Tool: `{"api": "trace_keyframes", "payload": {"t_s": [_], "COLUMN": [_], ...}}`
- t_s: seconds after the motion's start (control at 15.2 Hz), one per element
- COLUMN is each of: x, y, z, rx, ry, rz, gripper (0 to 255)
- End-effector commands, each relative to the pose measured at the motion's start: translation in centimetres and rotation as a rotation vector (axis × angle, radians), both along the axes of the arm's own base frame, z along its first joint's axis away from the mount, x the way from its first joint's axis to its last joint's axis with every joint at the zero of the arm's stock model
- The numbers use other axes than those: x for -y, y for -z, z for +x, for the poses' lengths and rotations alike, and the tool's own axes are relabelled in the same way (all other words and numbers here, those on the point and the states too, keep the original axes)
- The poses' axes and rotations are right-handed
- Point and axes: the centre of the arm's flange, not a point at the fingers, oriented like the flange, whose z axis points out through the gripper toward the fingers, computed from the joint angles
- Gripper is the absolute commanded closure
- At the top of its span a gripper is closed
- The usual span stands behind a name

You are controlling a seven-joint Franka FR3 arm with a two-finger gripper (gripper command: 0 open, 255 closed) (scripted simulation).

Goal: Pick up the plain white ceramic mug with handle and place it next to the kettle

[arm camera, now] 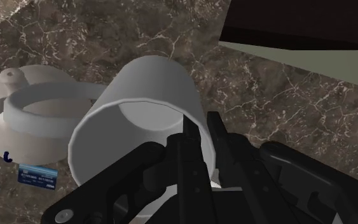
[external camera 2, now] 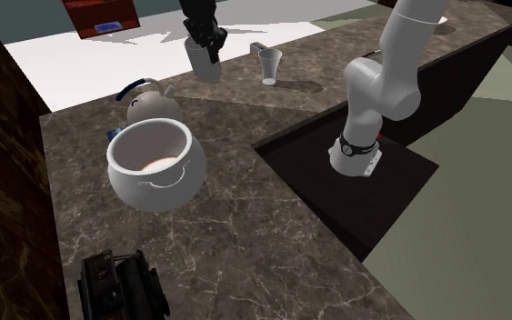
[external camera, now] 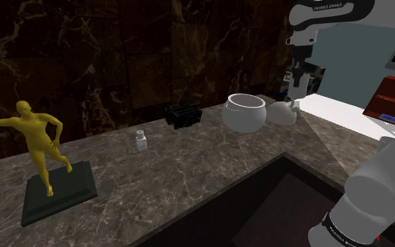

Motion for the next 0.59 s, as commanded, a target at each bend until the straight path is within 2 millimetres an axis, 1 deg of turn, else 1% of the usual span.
{"api": "trace_keyframes", "payload": {"t_s": [0.0, 0.33, 0.53], "x": [1.8, 6.8, 6.8], "y": [0.0, 0.0, 1.6], "z": [-1.6, -5.8, -5.8], "rx": [0.0, 0.0, 0.0], "ry": [-0.002, -0.002, -0.002], "rz": [0.0, 0.0, 0.0], "gripper": [255, 255, 255]}}
